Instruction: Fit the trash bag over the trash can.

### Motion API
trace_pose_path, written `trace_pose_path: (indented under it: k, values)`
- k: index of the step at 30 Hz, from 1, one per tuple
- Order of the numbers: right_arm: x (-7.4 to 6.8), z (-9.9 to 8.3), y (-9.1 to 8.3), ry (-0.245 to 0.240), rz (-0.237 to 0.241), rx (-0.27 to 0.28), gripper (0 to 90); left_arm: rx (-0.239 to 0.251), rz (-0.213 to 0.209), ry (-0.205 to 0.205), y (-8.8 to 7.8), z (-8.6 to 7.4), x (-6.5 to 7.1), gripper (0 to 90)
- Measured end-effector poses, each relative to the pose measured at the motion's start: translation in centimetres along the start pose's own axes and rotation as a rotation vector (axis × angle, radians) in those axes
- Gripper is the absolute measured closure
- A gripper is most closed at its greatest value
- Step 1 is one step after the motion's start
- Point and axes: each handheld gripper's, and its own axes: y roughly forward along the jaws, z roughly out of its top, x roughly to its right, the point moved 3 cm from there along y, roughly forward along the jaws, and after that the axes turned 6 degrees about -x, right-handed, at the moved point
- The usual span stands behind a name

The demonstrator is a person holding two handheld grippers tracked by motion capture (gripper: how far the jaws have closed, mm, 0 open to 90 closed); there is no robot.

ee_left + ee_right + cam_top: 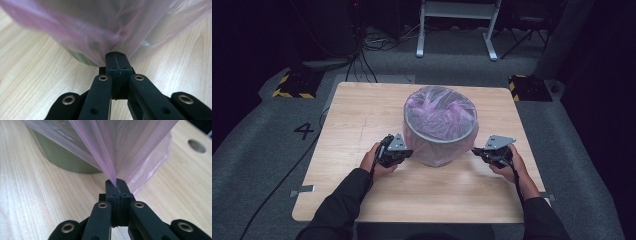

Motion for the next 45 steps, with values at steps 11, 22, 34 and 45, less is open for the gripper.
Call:
trace_pose_path:
  k: [11, 22, 34, 45]
  values:
    - [0.0, -1.1, 1.8, 0.045, 0.059, -0.032, 90.0, 0.018, -0.011, -0.038, 0.2, -1.3, -0.6, 90.0]
    - [0.5, -2.6, 0.6, 0.166, 0.11, 0.005, 46.8, 0.041, 0.025, -0.12, -2.7, -3.0, -0.5, 36.4]
    - [1.1, -4.8, -3.2, 0.281, 0.062, 0.087, 24.2, -0.014, 0.091, -0.202, -5.2, -7.0, -0.3, 20.9]
    - [1.1, -2.9, -5.8, 0.275, 0.006, 0.168, 20.5, -0.09, 0.076, -0.216, -4.6, -9.0, 0.8, 18.4]
